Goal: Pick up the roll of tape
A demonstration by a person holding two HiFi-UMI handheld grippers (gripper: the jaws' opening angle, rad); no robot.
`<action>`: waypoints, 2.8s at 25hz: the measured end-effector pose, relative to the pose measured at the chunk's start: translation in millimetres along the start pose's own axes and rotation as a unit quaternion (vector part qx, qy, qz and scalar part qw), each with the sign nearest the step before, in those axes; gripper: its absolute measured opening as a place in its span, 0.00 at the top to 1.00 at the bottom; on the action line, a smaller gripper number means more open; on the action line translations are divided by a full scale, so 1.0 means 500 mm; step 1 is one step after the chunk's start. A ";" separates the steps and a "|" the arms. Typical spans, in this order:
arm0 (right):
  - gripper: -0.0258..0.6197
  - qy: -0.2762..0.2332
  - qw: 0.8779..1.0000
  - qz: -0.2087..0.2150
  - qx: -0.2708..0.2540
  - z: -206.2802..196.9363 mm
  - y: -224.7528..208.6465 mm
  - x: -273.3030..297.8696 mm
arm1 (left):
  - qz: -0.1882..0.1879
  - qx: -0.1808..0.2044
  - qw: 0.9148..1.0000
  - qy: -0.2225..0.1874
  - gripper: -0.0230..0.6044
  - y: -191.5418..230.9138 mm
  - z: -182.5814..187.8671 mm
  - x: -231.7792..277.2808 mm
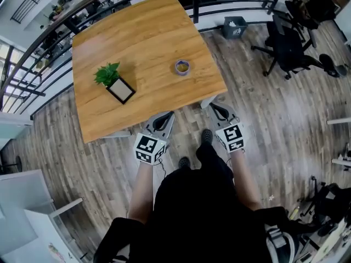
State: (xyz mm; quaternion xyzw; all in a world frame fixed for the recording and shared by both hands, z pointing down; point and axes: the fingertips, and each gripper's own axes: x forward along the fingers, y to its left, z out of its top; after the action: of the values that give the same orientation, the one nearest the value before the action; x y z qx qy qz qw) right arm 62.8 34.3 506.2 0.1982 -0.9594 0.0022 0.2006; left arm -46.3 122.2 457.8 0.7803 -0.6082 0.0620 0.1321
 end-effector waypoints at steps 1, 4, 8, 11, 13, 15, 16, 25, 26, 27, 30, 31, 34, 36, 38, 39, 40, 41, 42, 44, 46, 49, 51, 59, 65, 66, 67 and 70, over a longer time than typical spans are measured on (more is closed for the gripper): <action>0.95 -0.001 1.000 0.003 -0.001 0.005 -0.013 0.007 | 0.002 -0.006 1.000 -0.006 0.93 0.002 0.012 0.010; 0.95 -0.004 1.000 0.010 -0.003 0.016 -0.050 0.028 | 0.010 0.005 1.000 -0.005 0.93 0.009 0.029 0.043; 0.95 -0.005 1.000 0.027 -0.008 0.025 -0.083 0.058 | 0.024 -0.006 1.000 -0.008 0.93 0.026 0.044 0.078; 0.95 -0.004 0.999 0.040 -0.006 0.024 -0.113 0.079 | 0.036 -0.008 0.999 -0.005 0.93 0.033 0.052 0.107; 0.95 -0.003 0.999 0.051 -0.007 0.023 -0.129 0.095 | 0.046 -0.010 0.999 -0.004 0.93 0.039 0.056 0.123; 0.95 -0.001 0.998 0.063 -0.010 0.023 -0.141 0.113 | 0.058 -0.012 0.998 -0.004 0.93 0.047 0.059 0.136; 0.95 0.000 0.998 0.069 -0.012 0.025 -0.146 0.122 | 0.065 -0.014 0.998 -0.003 0.93 0.052 0.060 0.140; 0.95 -0.005 0.991 0.127 -0.037 0.046 -0.169 0.188 | 0.122 -0.025 0.992 -0.001 0.93 0.081 0.058 0.167; 0.95 -0.005 0.991 0.132 -0.039 0.046 -0.172 0.191 | 0.126 -0.028 0.992 -0.005 0.93 0.081 0.061 0.170; 0.95 -0.006 0.990 0.136 -0.041 0.045 -0.176 0.193 | 0.129 -0.030 0.991 -0.009 0.93 0.080 0.063 0.174; 0.95 -0.010 0.989 0.142 -0.047 0.043 -0.187 0.192 | 0.136 -0.025 0.990 -0.009 0.93 0.074 0.064 0.187; 0.95 -0.010 0.989 0.142 -0.048 0.043 -0.192 0.191 | 0.136 -0.022 0.990 -0.008 0.93 0.071 0.064 0.193; 0.95 -0.009 0.989 0.142 -0.048 0.043 -0.207 0.190 | 0.136 -0.020 0.991 -0.008 0.93 0.065 0.070 0.205; 0.95 -0.009 0.989 0.142 -0.046 0.038 -0.213 0.190 | 0.136 -0.020 0.990 -0.009 0.93 0.061 0.073 0.209; 0.95 -0.006 0.989 0.143 -0.046 0.033 -0.212 0.188 | 0.135 -0.022 0.991 -0.010 0.93 0.060 0.072 0.210; 0.95 -0.003 0.989 0.144 -0.046 0.032 -0.209 0.186 | 0.135 -0.024 0.991 -0.010 0.93 0.061 0.069 0.209; 0.95 0.000 0.988 0.145 -0.047 0.031 -0.207 0.185 | 0.136 -0.025 0.990 -0.009 0.93 0.064 0.067 0.208; 0.95 0.002 0.988 0.145 -0.047 0.029 -0.205 0.185 | 0.136 -0.027 0.990 -0.009 0.93 0.068 0.065 0.207; 0.95 0.003 0.988 0.146 -0.048 0.026 -0.205 0.186 | 0.136 -0.029 0.990 -0.009 0.93 0.071 0.063 0.208; 0.95 0.002 0.988 0.144 -0.049 0.020 -0.206 0.191 | 0.135 -0.030 0.990 -0.008 0.93 0.077 0.059 0.211; 0.95 0.003 0.989 0.140 -0.048 0.021 -0.208 0.194 | 0.131 -0.029 0.991 -0.006 0.93 0.083 0.054 0.217; 0.95 0.008 0.990 0.132 -0.051 0.027 -0.211 0.203 | 0.121 -0.028 0.992 -0.007 0.93 0.096 0.052 0.226; 0.95 0.013 0.990 0.127 -0.054 0.028 -0.213 0.208 | 0.114 -0.030 0.993 -0.009 0.93 0.110 0.050 0.232; 0.95 0.021 0.994 0.103 -0.042 0.014 -0.223 0.236 | 0.087 -0.028 0.996 -0.004 0.93 0.168 0.044 0.255; 0.95 0.029 0.995 0.093 -0.034 0.017 -0.221 0.266 | 0.038 -0.018 0.999 0.009 0.92 0.173 0.036 0.293; 0.95 0.029 0.995 0.091 -0.033 0.020 -0.221 0.273 | 0.033 -0.016 0.999 0.013 0.92 0.177 0.034 0.298; 0.95 0.029 0.995 0.088 -0.031 0.025 -0.220 0.280 | 0.028 -0.014 0.999 0.017 0.92 0.181 0.031 0.303; 0.95 0.031 0.996 0.078 -0.026 0.028 -0.222 0.299 | 0.009 -0.009 0.999 0.032 0.90 0.194 0.015 0.319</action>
State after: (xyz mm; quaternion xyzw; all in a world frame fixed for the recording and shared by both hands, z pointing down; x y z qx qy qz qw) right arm -25.7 -125.7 542.8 0.1170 -0.9651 -0.0007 0.2345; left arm -100.0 -50.4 504.4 0.7711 -0.6112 0.0827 0.1583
